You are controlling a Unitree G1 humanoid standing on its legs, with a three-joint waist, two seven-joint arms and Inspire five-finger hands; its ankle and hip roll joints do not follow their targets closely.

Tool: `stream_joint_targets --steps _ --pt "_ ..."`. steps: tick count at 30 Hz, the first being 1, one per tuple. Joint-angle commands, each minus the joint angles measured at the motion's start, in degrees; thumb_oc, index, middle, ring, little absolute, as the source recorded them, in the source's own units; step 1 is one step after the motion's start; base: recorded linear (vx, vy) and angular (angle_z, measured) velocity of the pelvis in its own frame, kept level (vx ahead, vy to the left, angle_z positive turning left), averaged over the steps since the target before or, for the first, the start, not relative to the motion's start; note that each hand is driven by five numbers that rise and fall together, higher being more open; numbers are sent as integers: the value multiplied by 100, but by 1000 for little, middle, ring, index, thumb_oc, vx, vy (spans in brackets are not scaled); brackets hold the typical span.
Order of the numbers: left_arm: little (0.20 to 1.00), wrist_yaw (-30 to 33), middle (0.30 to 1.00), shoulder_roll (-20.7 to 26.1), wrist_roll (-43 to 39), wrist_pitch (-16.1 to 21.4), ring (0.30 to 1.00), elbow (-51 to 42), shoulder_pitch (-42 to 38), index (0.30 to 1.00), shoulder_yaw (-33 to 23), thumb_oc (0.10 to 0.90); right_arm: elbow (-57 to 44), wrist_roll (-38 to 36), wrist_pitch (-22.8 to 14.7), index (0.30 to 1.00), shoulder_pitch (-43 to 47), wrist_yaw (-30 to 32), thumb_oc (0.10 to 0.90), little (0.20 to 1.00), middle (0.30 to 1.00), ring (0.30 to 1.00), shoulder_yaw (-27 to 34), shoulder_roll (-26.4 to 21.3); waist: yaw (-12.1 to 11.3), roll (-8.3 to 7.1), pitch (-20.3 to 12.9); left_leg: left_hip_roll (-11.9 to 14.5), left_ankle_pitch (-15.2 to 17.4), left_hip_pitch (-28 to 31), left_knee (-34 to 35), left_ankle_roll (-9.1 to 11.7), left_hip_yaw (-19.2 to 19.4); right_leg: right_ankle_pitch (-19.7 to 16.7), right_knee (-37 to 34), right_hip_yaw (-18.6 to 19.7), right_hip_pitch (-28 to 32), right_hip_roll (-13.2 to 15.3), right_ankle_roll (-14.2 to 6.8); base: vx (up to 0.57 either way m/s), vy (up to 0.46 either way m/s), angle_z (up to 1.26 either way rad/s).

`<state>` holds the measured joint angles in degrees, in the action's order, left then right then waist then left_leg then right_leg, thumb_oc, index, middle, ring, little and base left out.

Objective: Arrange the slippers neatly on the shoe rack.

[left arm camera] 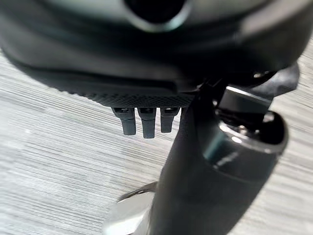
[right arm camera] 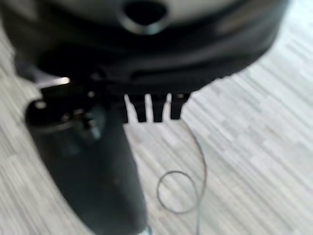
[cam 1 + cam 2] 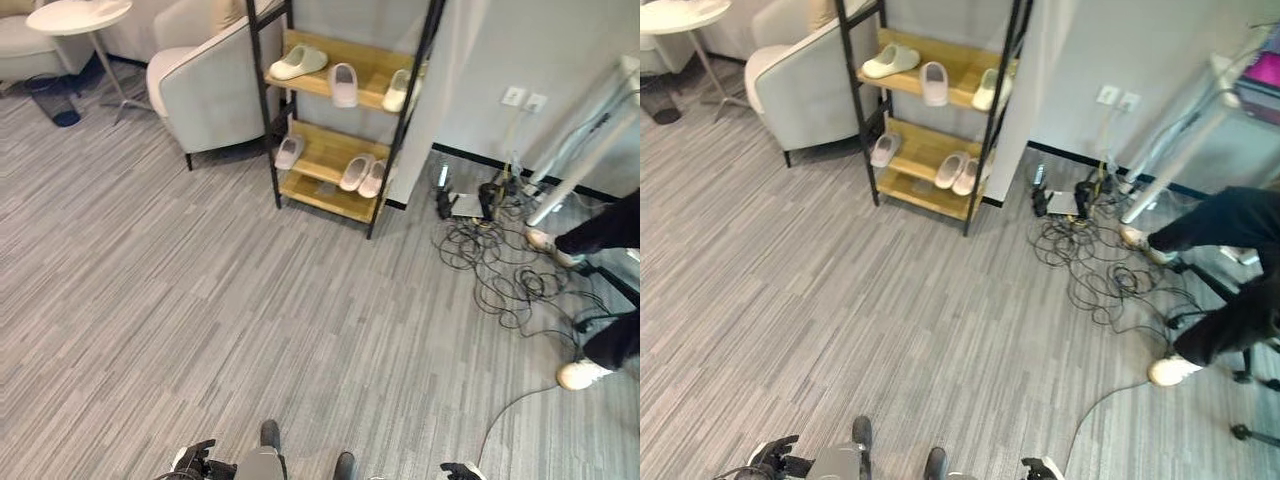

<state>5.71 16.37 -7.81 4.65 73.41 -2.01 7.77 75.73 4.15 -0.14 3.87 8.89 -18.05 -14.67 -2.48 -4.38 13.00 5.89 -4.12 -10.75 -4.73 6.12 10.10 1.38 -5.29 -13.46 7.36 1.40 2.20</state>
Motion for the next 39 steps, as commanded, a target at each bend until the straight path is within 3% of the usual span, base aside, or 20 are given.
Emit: stream_joint_targets --steps 1,4,7,11,13,17,20,22,25,26,27,30,31,33,35,37,38,39 --pt "900 -24 900 -74 74 91 900 -64 192 900 56 800 -209 -13 -85 900 18 66 800 900 900 900 -44 -188 -122 -73 -284 -170 -79 -50 -34 -226 -124 635 605 288 151 49 -602 213 167 -17" --pt "900 -28 900 -47 79 76 900 -17 204 900 1 800 -217 31 -93 900 67 67 800 900 900 900 -61 -144 -160 -131 -363 -286 1 105 19 -315 -134 641 770 342 190 146 -691 158 132 -20" --pt "900 -36 900 13 117 58 900 15 190 900 -50 800 -255 55 -105 900 152 7 800 900 900 900 -100 -55 -194 -146 -458 -438 161 435 208 -492 -104 524 1446 400 -5 295 -902 162 179 -1" --pt "900 -40 900 111 114 50 900 -51 106 900 -37 800 -382 64 -107 900 299 -36 800 900 900 900 -151 22 -57 -19 -325 -555 345 883 351 -724 -137 -310 2956 521 -711 527 -1169 143 203 -5" --pt "900 -44 900 127 69 58 900 -96 76 900 -30 800 -441 39 -114 900 334 -47 800 900 900 900 -169 36 7 77 -274 -575 454 1104 415 -786 -192 -343 3362 565 -1064 503 -1106 224 164 -1" --pt "900 -73 900 98 45 68 900 -95 27 900 9 800 -485 20 -118 900 387 -79 800 900 900 900 -254 21 174 116 -214 -695 683 1512 552 -803 -426 -98 2443 527 -1558 239 -911 297 63 4" --pt "900 -60 900 98 45 71 900 -57 -86 900 -1 800 -443 78 -47 900 402 -112 800 900 900 900 -274 -30 352 28 -162 -835 882 1830 610 -754 -646 -393 1089 576 -1811 179 -954 348 -16 16" --pt "900 -78 900 63 44 102 900 -59 -132 900 10 800 -378 43 -36 900 298 -91 800 900 900 900 -227 -53 412 -26 -230 -915 1106 2020 561 -742 -822 -473 902 756 -1673 77 -909 381 -36 33" --pt "900 -94 900 12 85 100 900 -48 -89 900 26 800 -269 12 -15 900 143 -83 800 900 900 900 -147 -62 457 -5 -338 -893 1280 2157 453 -672 -872 -424 921 673 -1577 46 -834 360 -59 64" --pt "900 -94 900 -28 103 100 900 -55 -28 900 46 800 -220 -55 -23 900 26 -80 800 900 900 900 -73 -75 505 28 -417 -825 1161 2084 -99 -451 -865 -347 848 579 -1348 -28 -724 361 -85 74" --pt "900 -94 900 -30 103 100 900 -56 -27 900 46 800 -221 -55 -23 900 25 -80 800 900 900 900 -73 -76 511 32 -418 -820 1174 2074 -121 -448 -871 -347 845 572 -1345 -30 -722 337 -92 48" --pt "900 -109 900 -19 56 92 900 -168 -43 900 101 800 -273 -190 -64 900 0 -44 800 900 900 900 2 -105 467 -70 -289 -621 467 1290 -1895 -60 -677 -207 752 559 -946 -19 -511 221 -100 17" --pt "900 -96 900 1 17 75 900 -218 -66 900 142 800 -273 -277 -46 900 23 -31 800 900 900 900 25 -127 371 -208 -191 -487 323 810 -2641 -97 -436 -93 713 545 -743 45 -386 176 -106 -1" --pt "900 -96 900 5 4 68 900 -233 -68 900 153 800 -267 -311 -45 900 -1 -26 800 900 900 900 37 -143 319 -266 -172 -398 378 554 -2784 -167 -305 -32 690 515 -628 83 -361 181 -58 -15" --pt "900 -84 900 -4 -8 87 900 -237 -67 900 176 800 -266 -353 -41 900 8 -13 800 900 900 900 18 -141 191 -286 -157 -423 581 200 -2629 -287 -221 80 621 579 -434 50 -358 280 15 -27" --pt "900 -89 900 -23 -24 103 900 -222 -43 900 181 800 -282 -395 -78 900 19 -4 800 900 900 900 24 -152 107 -286 -190 -529 702 -78 -1958 -377 -264 196 490 676 -265 16 -438 337 106 -27" --pt "900 -89 900 -30 -20 105 900 -211 -35 900 188 800 -293 -412 -96 900 25 15 800 900 900 900 32 -158 62 -238 -184 -490 523 -93 -1274 -363 -333 285 454 730 -143 -31 -474 466 215 -22" --pt "900 -88 900 -21 -70 109 900 -214 -34 900 169 800 -308 -416 -110 900 53 50 800 900 900 900 31 -179 -19 -107 -193 -412 49 -113 -315 -289 -554 399 426 844 -2 -171 -489 470 233 -20"
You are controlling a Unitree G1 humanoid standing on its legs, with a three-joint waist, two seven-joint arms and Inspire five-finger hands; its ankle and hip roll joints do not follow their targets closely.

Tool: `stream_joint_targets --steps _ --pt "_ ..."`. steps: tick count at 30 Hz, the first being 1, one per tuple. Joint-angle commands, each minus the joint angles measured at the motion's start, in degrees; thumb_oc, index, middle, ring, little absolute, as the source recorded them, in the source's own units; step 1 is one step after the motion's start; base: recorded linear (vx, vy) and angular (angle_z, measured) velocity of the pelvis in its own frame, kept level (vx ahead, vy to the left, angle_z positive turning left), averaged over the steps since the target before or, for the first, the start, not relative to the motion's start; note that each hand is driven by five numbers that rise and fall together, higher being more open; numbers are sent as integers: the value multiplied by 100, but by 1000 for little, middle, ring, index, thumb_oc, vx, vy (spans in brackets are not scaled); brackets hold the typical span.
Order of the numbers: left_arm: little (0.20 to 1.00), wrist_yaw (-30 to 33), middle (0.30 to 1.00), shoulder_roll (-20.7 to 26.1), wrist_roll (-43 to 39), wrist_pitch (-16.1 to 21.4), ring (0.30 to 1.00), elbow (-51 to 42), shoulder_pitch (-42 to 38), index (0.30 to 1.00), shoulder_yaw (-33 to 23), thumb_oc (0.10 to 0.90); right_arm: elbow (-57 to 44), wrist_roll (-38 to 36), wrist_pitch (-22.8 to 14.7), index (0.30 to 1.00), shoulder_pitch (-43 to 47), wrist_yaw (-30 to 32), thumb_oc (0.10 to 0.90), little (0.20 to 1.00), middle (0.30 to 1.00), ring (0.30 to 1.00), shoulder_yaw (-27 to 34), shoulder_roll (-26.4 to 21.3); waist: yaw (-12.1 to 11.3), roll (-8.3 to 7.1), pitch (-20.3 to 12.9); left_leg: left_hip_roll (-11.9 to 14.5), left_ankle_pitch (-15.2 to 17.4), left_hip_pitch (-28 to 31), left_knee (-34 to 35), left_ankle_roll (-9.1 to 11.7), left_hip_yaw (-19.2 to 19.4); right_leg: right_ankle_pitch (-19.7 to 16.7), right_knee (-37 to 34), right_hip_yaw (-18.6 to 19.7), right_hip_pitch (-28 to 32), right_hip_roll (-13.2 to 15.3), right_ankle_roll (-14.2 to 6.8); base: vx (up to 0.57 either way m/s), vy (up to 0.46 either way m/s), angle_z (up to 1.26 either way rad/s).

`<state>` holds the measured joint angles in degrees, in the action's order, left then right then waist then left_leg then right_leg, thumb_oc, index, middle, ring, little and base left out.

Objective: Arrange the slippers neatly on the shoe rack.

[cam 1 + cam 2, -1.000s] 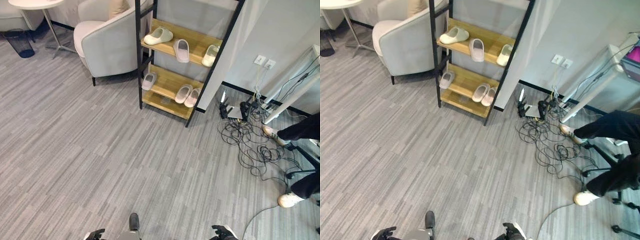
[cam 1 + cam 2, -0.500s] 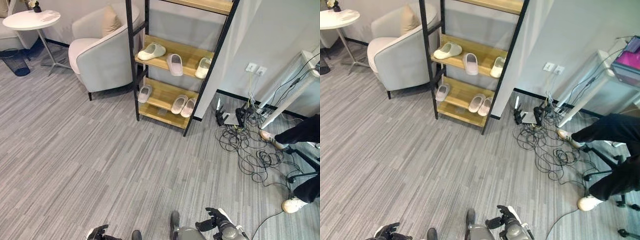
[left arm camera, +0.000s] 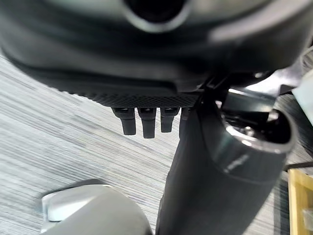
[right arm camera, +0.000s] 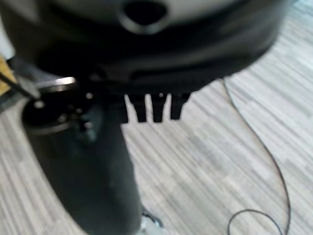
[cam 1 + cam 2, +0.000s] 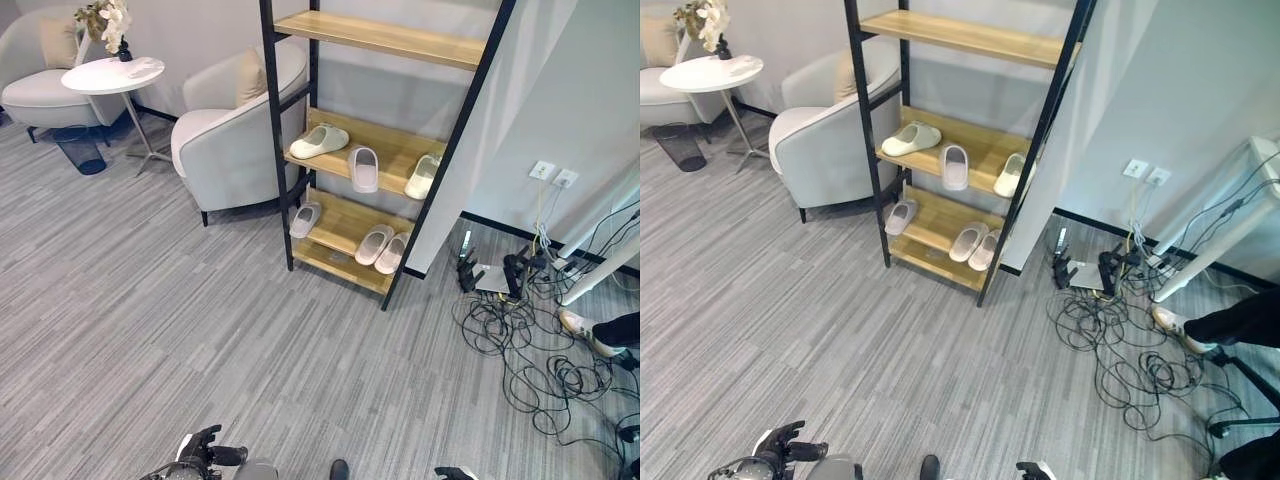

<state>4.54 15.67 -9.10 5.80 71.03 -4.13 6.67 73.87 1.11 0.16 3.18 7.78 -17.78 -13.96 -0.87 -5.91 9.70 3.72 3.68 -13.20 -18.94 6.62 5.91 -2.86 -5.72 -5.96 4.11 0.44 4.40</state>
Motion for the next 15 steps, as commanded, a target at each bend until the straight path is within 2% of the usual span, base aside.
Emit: stream_joint_targets --steps 1,3,5,7,9,10,11,12,14,15 --pt "900 52 900 60 25 13 900 34 159 900 291 800 -127 -127 -154 900 125 181 800 900 900 900 15 -264 -221 71 175 -143 -1013 19 1413 -279 -214 910 469 126 443 -112 -702 336 169 -9" --pt "900 63 900 76 -9 11 900 42 136 900 283 800 -134 -134 -157 900 130 180 800 900 900 900 14 -268 -235 76 193 -99 -1114 -25 1565 -256 -202 979 497 149 531 -117 -690 201 114 -7" --pt "900 28 900 99 49 -7 900 111 174 900 241 800 -83 -92 -158 900 69 157 800 900 900 900 46 -207 -234 70 90 -96 -1141 175 1779 -298 -170 1123 590 141 633 -117 -727 374 240 -27" --pt "900 30 900 122 86 -14 900 110 198 900 229 800 -38 -79 -141 900 43 152 800 900 900 900 52 -165 -242 17 31 -191 -1070 131 1546 -360 -176 1140 766 211 628 -51 -757 295 208 -25" --pt "900 7 900 135 155 -25 900 138 212 900 214 800 -19 -37 -155 900 28 103 800 900 900 900 50 -88 -275 -49 -72 -318 -908 252 1552 -474 -127 1096 1124 268 581 45 -897 287 249 -24" --pt "900 1 900 169 168 -40 900 117 193 900 205 800 -46 3 -154 900 72 63 800 900 900 900 39 -56 -254 -28 -56 -388 -765 447 1605 -604 -90 767 2017 225 206 193 -1094 244 259 -22" --pt "900 1 900 170 168 -40 900 118 193 900 204 800 -47 3 -154 900 73 63 800 900 900 900 39 -55 -259 -32 -60 -392 -764 444 1604 -607 -83 778 2036 231 192 199 -1097 254 319 -13" --pt "900 2 900 201 148 -47 900 79 158 900 211 800 -140 13 -163 900 170 28 800 900 900 900 5 -37 -191 21 21 -456 -606 764 1667 -757 -48 178 2947 112 -258 377 -1292 193 236 -9" --pt "900 10 900 225 141 -56 900 44 111 900 236 800 -263 36 -190 900 257 43 800 900 900 900 -27 -29 -127 130 123 -446 -492 1061 1782 -863 -43 -146 3670 14 -627 454 -1311 251 259 -11" --pt "900 15 900 232 109 -49 900 35 110 900 226 800 -310 53 -197 900 277 41 800 900 900 900 -45 -20 -100 218 141 -395 -441 1201 1865 -882 -59 -136 3865 -93 -852 487 -1260 274 178 -8"
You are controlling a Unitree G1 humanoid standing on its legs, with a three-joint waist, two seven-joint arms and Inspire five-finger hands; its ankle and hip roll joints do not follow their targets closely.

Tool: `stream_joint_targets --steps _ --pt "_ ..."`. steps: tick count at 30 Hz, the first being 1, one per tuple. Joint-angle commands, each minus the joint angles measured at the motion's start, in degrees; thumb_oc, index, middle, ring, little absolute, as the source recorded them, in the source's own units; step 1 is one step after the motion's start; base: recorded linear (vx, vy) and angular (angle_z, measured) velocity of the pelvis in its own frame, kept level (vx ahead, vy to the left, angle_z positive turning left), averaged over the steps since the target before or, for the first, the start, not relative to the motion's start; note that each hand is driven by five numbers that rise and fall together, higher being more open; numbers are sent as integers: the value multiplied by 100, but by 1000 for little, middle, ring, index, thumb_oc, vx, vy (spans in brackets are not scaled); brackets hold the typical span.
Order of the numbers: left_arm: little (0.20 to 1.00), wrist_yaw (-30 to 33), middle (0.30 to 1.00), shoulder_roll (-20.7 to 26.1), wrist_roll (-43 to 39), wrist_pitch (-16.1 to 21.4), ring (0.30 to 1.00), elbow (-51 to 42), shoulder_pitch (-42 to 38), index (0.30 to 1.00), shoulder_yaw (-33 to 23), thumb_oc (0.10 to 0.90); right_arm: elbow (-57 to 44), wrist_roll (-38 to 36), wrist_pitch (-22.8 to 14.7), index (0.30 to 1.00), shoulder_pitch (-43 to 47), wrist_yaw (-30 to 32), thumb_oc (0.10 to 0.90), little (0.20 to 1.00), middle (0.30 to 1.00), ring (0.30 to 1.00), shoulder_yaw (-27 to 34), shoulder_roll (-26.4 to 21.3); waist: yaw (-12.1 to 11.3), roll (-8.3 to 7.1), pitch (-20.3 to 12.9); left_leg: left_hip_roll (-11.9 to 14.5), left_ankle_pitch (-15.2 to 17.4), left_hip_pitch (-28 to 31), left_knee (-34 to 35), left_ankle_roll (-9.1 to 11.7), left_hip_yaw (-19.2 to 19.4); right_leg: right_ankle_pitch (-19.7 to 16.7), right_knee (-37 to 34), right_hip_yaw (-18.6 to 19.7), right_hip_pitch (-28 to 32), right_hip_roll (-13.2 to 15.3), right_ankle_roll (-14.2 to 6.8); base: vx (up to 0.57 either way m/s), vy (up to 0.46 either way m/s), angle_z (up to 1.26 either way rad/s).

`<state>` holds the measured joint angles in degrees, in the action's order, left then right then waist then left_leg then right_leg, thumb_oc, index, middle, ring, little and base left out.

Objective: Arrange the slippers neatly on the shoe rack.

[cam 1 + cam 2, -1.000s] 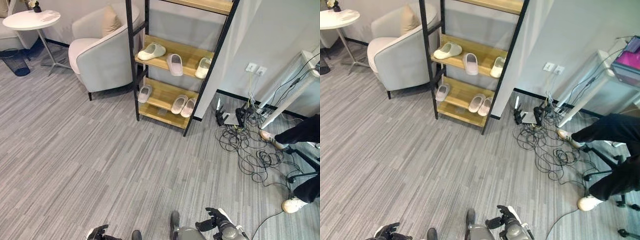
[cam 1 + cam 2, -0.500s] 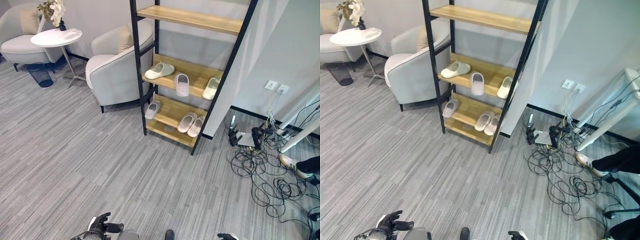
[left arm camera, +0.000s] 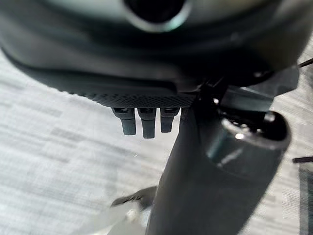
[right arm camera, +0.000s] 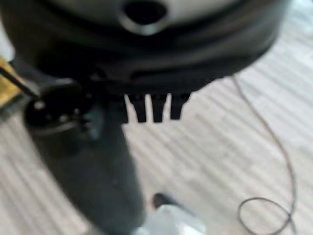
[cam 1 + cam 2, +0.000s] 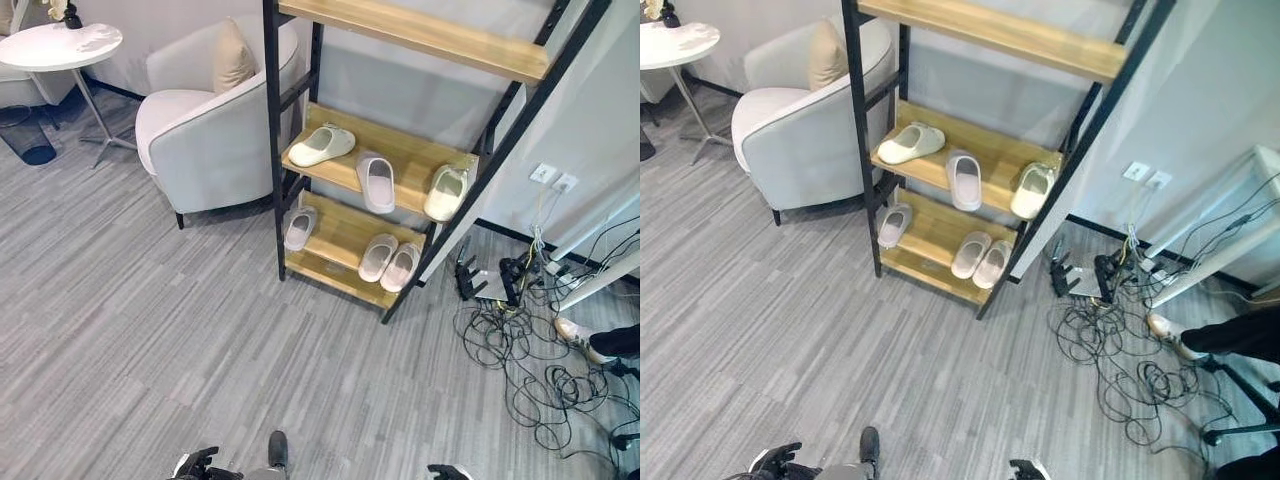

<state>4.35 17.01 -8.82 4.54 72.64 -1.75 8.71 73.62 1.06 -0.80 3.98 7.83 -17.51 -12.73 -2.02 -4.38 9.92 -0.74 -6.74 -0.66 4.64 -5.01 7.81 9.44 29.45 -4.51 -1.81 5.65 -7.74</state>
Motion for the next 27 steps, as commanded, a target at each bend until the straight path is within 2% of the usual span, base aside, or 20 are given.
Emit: stream_joint_targets --steps 1,4,6,9,11,14,15,16,18,20,21,22,24,25,27 --pt "900 29 900 83 52 79 900 -122 -128 900 17 800 -297 69 -97 900 209 41 800 900 900 900 -89 -148 49 81 132 24 653 97 -426 274 -275 -1257 259 -342 -392 18 2 296 140 4" --pt "900 13 900 48 50 103 900 -98 -131 900 28 800 -276 66 -88 900 206 41 800 900 900 900 -94 -176 176 99 147 -84 808 433 -300 280 -434 -955 -594 -400 -667 -155 114 348 76 16" --pt "900 11 900 35 62 114 900 -71 -156 900 38 800 -255 28 -74 900 196 36 800 900 900 900 -73 -194 318 33 164 -234 919 640 -235 294 -582 -1075 -1583 -290 -959 -291 120 365 31 11" --pt "900 -1 900 19 74 122 900 -43 -213 900 13 800 -201 24 -25 900 171 38 800 900 900 900 -52 -201 473 10 238 -328 1047 941 -159 340 -772 -1352 -2498 -174 -1063 -442 5 339 27 13" --pt "900 -12 900 6 118 138 900 -40 -243 900 14 800 -181 19 -23 900 119 59 800 900 900 900 -38 -215 524 0 235 -373 1164 1074 -143 372 -816 -1415 -2782 -344 -996 -455 -16 306 9 37" --pt "900 -13 900 -33 210 143 900 -55 -190 900 34 800 -164 -5 -36 900 -31 42 800 900 900 900 -4 -231 569 -26 60 -456 1457 1270 -231 363 -890 -1452 -2778 -316 -819 -469 105 349 -18 43" --pt "900 -33 900 -56 212 141 900 -63 -156 900 35 800 -146 -10 -34 900 -87 35 800 900 900 900 20 -236 596 -6 22 -441 1557 1312 -362 414 -921 -1414 -2729 -335 -774 -481 135 365 -35 25" --pt "900 -33 900 -63 214 136 900 -64 -143 900 35 800 -131 -14 -32 900 -129 29 800 900 900 900 41 -237 609 13 -2 -412 1522 1307 -550 508 -910 -1379 -2704 -380 -710 -480 177 350 -35 26" --pt "900 -37 900 -75 245 135 900 -78 -107 900 76 800 -127 -47 -34 900 -185 13 800 900 900 900 76 -243 650 84 -44 -310 1225 1185 -1356 854 -765 -1257 -2710 -441 -423 -566 308 328 -39 21" --pt "900 -41 900 -55 220 133 900 -177 -116 900 123 800 -173 -116 -48 900 -150 14 800 900 900 900 82 -272 618 -50 25 -250 665 472 -2790 1161 -557 -1145 -2743 -370 -178 -469 430 178 -43 8" --pt "900 -42 900 -54 219 132 900 -177 -117 900 123 800 -173 -116 -48 900 -149 14 800 900 900 900 84 -272 620 -40 19 -238 690 436 -2842 1164 -559 -1145 -2739 -376 -192 -480 433 75 -43 -4" --pt "900 -16 900 -35 167 128 900 -241 -163 900 160 800 -198 -165 -59 900 -103 47 800 900 900 900 94 -295 567 -117 107 -167 516 36 -3457 1228 -429 -1067 -2745 -331 -74 -452 531 140 -50 -6" --pt "900 -1 900 -17 157 94 900 -291 -191 900 205 800 -170 -202 -20 900 -100 65 800 900 900 900 99 -339 454 -247 163 87 652 -419 -3924 1028 -115 -894 -2736 -293 138 -405 636 229 -56 -23" --pt "900 -7 900 -16 153 91 900 -294 -198 900 225 800 -153 -221 -7 900 -103 69 800 900 900 900 88 -348 404 -277 171 146 752 -620 -3920 938 -45 -833 -2736 -273 223 -395 648 248 -8 -31" --pt "900 -3 900 -21 146 104 900 -286 -200 900 259 800 -171 -257 -25 900 -89 79 800 900 900 900 65 -348 318 -334 164 208 969 -847 -3475 787 -47 -710 -2772 -159 402 -387 609 284 59 -30"
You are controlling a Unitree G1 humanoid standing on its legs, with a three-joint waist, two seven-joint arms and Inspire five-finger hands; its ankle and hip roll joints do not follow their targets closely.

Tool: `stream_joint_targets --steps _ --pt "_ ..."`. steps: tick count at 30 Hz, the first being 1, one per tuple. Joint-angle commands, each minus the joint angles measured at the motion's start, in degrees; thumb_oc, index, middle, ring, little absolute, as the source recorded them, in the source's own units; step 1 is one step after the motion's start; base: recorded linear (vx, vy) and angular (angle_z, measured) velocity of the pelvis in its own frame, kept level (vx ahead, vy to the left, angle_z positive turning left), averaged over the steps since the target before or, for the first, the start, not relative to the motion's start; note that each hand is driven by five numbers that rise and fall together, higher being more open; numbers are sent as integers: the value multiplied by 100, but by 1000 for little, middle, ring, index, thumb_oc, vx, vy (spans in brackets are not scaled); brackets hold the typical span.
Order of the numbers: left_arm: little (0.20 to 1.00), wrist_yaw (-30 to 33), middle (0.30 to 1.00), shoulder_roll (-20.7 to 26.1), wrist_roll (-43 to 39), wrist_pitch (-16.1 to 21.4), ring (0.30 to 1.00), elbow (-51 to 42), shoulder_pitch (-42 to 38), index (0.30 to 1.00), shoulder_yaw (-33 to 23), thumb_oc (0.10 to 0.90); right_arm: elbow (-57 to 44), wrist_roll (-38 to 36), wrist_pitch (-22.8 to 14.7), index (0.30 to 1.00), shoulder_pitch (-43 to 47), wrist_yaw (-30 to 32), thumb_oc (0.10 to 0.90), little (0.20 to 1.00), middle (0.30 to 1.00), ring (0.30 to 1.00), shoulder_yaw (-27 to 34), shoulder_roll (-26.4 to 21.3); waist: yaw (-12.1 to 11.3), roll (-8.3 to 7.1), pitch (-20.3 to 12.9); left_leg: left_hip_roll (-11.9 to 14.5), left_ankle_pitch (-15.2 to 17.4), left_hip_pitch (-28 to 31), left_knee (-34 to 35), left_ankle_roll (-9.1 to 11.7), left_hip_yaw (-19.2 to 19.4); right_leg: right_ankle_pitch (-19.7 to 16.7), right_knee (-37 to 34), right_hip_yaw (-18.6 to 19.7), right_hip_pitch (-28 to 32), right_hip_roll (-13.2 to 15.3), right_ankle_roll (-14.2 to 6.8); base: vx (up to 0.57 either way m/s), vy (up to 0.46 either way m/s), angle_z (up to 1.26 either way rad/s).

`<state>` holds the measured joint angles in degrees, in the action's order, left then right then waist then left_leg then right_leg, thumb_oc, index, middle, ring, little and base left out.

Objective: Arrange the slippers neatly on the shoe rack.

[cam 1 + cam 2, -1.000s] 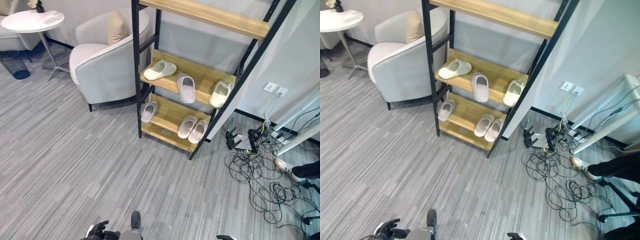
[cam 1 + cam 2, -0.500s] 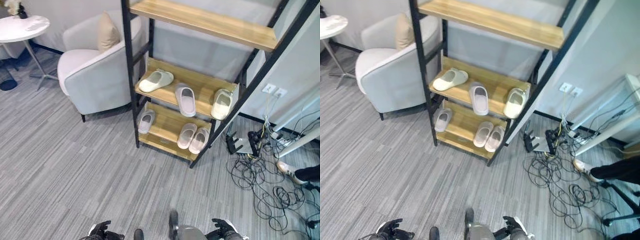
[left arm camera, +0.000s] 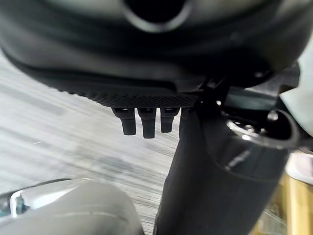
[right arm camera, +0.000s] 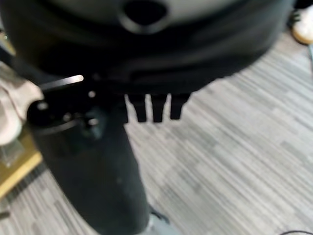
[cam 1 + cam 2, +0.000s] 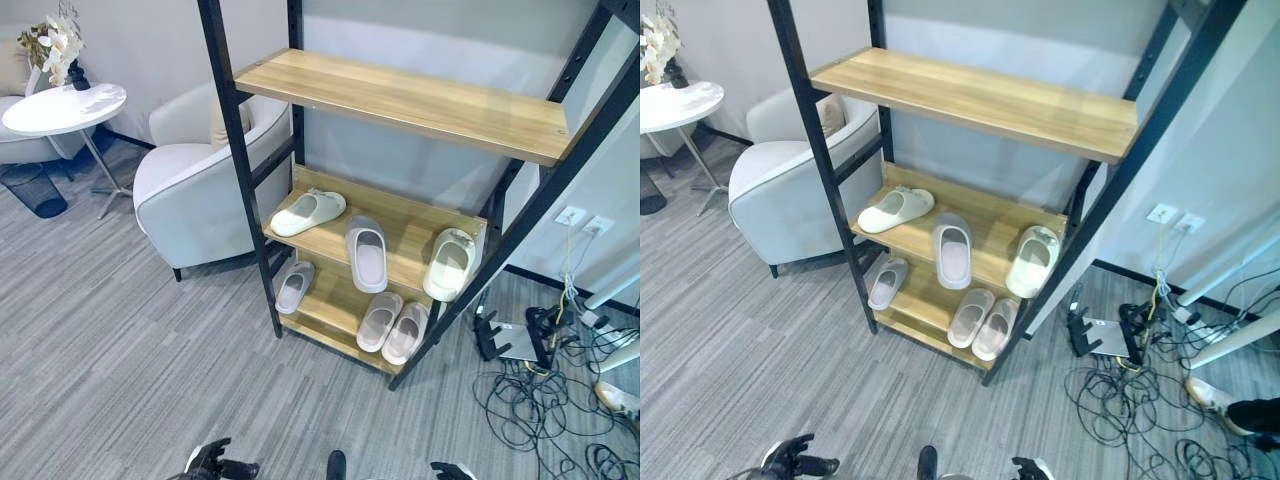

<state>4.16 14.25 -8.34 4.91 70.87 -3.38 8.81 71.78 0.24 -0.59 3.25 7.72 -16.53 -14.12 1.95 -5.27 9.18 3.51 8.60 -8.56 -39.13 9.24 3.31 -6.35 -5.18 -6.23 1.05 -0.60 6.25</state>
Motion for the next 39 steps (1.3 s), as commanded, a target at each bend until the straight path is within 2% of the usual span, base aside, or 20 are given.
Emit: stream_joint_targets --steps 1,2,3,5,7,9,13,14,16,18,20,22,27,31,34,35,37,39 --pt "900 8 900 252 100 64 900 -105 -26 900 254 800 24 -154 -51 900 -24 87 800 900 900 900 -41 -213 -103 -252 221 -182 -474 -53 1305 -673 347 936 679 56 175 240 -835 290 121 -37" --pt "900 13 900 254 93 65 900 -96 -24 900 261 800 29 -147 -60 900 -10 103 800 900 900 900 -45 -221 -127 -243 222 -144 -506 -66 1717 -669 247 993 684 112 224 226 -858 301 167 -41" --pt "900 27 900 254 63 78 900 -85 -32 900 267 800 41 -136 -63 900 9 119 800 900 900 900 -55 -234 -176 -200 225 -104 -709 -118 2246 -623 41 1061 709 199 282 181 -873 299 191 -25" --pt "900 70 900 228 -69 130 900 -76 -49 900 264 800 34 -90 -76 900 74 144 800 900 900 900 -97 -273 -309 -95 257 -103 -1178 -169 2995 -512 -631 1202 780 453 449 43 -860 293 214 -31" --pt "900 79 900 226 -143 157 900 -60 -72 900 282 800 21 -69 -97 900 91 134 800 900 900 900 -125 -306 -361 -46 262 -124 -1406 -294 3235 -429 -1115 1299 872 679 544 0 -855 229 211 -62" --pt "900 50 900 218 -94 132 900 5 -56 900 270 800 15 -29 -92 900 83 115 800 900 900 900 -119 -298 -362 -19 193 -153 -1326 -161 3371 -433 -1244 1376 977 843 575 27 -909 223 259 -85" --pt "900 0 900 236 66 95 900 99 13 900 259 800 59 17 -74 900 63 61 800 900 900 900 -77 -227 -331 -25 79 -242 -1200 -12 3319 -539 -1127 1369 1238 1023 513 200 -1034 167 283 -76" --pt "900 -19 900 262 188 85 900 130 23 900 242 800 34 73 -82 900 110 10 800 900 900 900 -113 -164 -320 -25 51 -288 -1107 176 3427 -660 -925 1287 1493 1127 342 294 -1153 95 291 -60" --pt "900 -10 900 293 223 73 900 141 49 900 223 800 23 150 -76 900 164 -18 800 900 900 900 -169 -123 -315 -7 68 -327 -1065 331 3532 -773 -778 1062 1862 1200 84 355 -1273 82 314 -76" --pt "900 -5 900 341 190 74 900 142 68 900 178 800 -34 186 -90 900 192 -24 800 900 900 900 -205 -87 -300 43 113 -339 -1016 457 3631 -858 -649 885 2215 1095 -144 430 -1336 46 227 -64" --pt "900 3 900 341 154 94 900 156 98 900 142 800 -58 194 -111 900 171 -23 800 900 900 900 -190 -65 -305 83 125 -346 -934 653 3749 -894 -468 860 2302 764 -285 524 -1363 88 199 -53" --pt "900 2 900 338 104 85 900 182 146 900 85 800 -52 232 -105 900 170 -19 800 900 900 900 -204 -72 -318 104 94 -356 -891 791 3874 -893 -333 883 2007 319 -358 569 -1329 110 130 -58" --pt "900 -30 900 305 95 79 900 239 237 900 11 800 -109 304 -111 900 170 -8 800 900 900 900 -244 -117 -252 108 64 -460 -727 1175 4099 -895 -76 584 1178 -697 -748 442 -1280 136 70 -58" --pt "900 -54 900 267 195 113 900 188 221 900 37 800 -141 178 -158 900 8 -2 800 900 900 900 -183 -154 -129 38 112 -655 -500 1177 3765 -878 -100 566 850 -356 -598 292 -1184 113 14 6" --pt "900 -49 900 231 225 134 900 92 156 900 120 800 -241 2 -223 900 -32 42 800 900 900 900 -80 -216 -73 9 153 -694 -326 935 3069 -657 61 584 722 -425 -399 380 -1084 45 -7 17" --pt "900 -49 900 228 217 140 900 48 123 900 149 800 -265 -23 -225 900 -3 71 800 900 900 900 -79 -262 -79 -12 201 -648 -347 703 2558 -555 82 569 684 -421 -350 416 -1048 -17 8 7" --pt "900 -27 900 215 191 156 900 -14 83 900 198 800 -345 -80 -266 900 76 97 800 900 900 900 -115 -312 -134 -18 260 -600 -443 469 2111 -479 10 604 625 -350 -253 398 -985 1 23 -2" --pt "900 -3 900 191 185 145 900 1 89 900 197 800 -403 -61 -263 900 116 93 800 900 900 900 -146 -348 -137 -33 200 -361 -339 426 2376 -500 55 643 516 -334 -154 442 -1026 47 85 -8"
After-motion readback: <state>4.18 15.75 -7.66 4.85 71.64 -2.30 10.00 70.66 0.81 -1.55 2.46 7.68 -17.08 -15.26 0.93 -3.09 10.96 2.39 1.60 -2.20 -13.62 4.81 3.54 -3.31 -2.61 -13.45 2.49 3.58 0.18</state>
